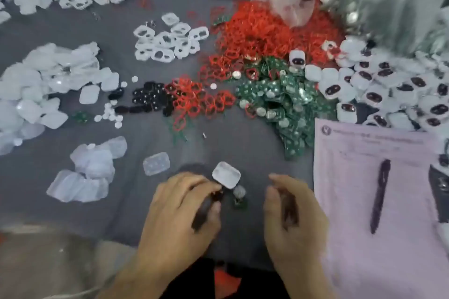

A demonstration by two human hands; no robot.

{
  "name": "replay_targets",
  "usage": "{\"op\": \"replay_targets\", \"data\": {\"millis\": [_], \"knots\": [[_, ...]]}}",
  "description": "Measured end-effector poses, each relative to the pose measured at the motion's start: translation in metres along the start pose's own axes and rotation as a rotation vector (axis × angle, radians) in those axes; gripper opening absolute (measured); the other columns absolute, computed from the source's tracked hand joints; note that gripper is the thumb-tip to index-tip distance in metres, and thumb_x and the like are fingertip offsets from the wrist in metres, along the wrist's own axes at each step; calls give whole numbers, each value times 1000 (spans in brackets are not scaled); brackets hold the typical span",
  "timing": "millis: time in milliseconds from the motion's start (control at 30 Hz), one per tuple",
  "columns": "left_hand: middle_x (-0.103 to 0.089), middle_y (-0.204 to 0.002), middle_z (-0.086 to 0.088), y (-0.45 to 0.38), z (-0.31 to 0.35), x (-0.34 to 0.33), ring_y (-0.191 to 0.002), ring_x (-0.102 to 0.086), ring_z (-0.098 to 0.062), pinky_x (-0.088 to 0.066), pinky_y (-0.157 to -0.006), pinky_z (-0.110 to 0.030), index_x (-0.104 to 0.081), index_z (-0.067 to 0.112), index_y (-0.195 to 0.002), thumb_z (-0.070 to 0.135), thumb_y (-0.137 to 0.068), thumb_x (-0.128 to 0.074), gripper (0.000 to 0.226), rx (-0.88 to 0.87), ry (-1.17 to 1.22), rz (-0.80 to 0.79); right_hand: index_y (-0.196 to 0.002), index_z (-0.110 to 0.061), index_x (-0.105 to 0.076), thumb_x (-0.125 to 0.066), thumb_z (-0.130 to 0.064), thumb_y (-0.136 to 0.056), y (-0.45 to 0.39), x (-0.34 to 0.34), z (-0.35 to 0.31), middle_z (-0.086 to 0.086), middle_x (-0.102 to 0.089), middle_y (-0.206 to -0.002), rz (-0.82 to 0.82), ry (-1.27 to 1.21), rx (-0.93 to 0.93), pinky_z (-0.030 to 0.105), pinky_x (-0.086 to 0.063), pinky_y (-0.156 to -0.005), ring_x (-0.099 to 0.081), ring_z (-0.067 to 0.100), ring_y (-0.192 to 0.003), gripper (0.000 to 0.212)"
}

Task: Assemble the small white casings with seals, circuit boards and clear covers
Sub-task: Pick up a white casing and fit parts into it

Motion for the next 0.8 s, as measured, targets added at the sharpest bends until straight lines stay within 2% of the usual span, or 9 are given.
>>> {"op": "replay_targets", "data": {"millis": [167, 300, 433, 533, 600, 733, 800], "knots": [[-64, -115, -1, -2, -17, -7, -107, -61, -27, -39, -95, -35, -72, 16, -114, 37, -86, -68, 35, -52, -43, 51, -111, -25, -69, -57, -31, -98, 4, -20, 2, -17, -58, -90, -31, 72, 2, 17, -43, -65, -56, 5, -69, 18], [-63, -117, -2, 0, -21, -13, -112, -59, -31, -36, -98, -36, -67, 17, -120, 45, -85, -67, 45, -39, -57, 43, -112, -28, -69, -66, -26, -95, 2, -26, 9, -19, -57, -98, -119, 171, 14, 20, -38, -67, -52, -13, -76, 17], [-61, -117, 6, 5, -17, -9, -117, -55, -25, -34, -100, -35, -62, 22, -124, 46, -80, -67, 51, -39, -59, 32, -119, -32, -65, -67, -19, -87, 7, -30, 7, -17, -60, -108, -153, 223, 35, 27, -39, -60, -49, -6, -72, 35], [-58, -116, 6, 7, -17, -2, -115, -54, -23, -31, -101, -31, -60, 21, -124, 43, -74, -65, 55, -12, -1, 30, -126, -35, -61, -66, -25, -84, 9, -31, 4, -15, -60, -118, -205, 269, 60, 28, -41, -64, -51, 0, -78, 44], [-59, -119, 3, 6, -19, 0, -114, -52, -21, -34, -104, -34, -60, 19, -125, 42, -73, -58, 57, 20, 70, 10, -130, -37, -58, -64, -34, -84, 10, -33, 3, -16, -59, -122, -249, 304, 77, 29, -43, -68, -59, 4, -88, 47], [-61, -125, -1, 4, -28, 1, -117, -50, -20, -37, -105, -36, -58, 14, -128, 23, -77, -61, 52, 65, 148, 15, -130, -39, -56, -65, -37, -83, 12, -36, 2, -17, -59, -120, -269, 345, 114, 30, -46, -70, -61, 7, -99, 48], [-61, -125, -6, 4, -32, 1, -115, -54, -22, -36, -101, -20, -58, 9, -127, 12, -78, -64, 50, 50, 156, 18, -130, -39, -57, -66, -34, -83, 13, -35, 3, -17, -59, -118, -274, 341, 115, 30, -47, -70, -60, 6, -98, 48]]}}
Point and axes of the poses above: each hand's wrist, its own y-axis away from the middle knuckle, its own x-axis out of the back of the hand, z = x × y, the point moved 5 cm from there along -y, towards the middle knuckle
